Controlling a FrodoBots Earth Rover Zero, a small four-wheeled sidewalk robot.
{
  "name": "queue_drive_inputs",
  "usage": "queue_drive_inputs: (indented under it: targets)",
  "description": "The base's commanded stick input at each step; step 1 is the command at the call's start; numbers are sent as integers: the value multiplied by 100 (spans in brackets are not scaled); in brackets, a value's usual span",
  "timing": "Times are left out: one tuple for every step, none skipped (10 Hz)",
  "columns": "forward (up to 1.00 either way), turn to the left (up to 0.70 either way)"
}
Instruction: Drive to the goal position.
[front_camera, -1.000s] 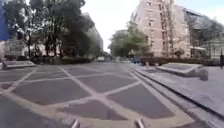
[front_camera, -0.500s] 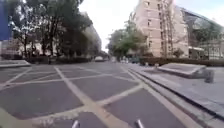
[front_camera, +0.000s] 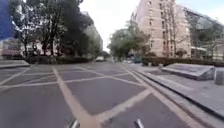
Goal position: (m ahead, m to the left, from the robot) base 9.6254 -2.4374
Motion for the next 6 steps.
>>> queue_drive_inputs:
  targets:
    - [70, -14]
    - [70, -14]
    - [70, -14]
    - [70, -14]
    - [70, -14]
    - [70, -14]
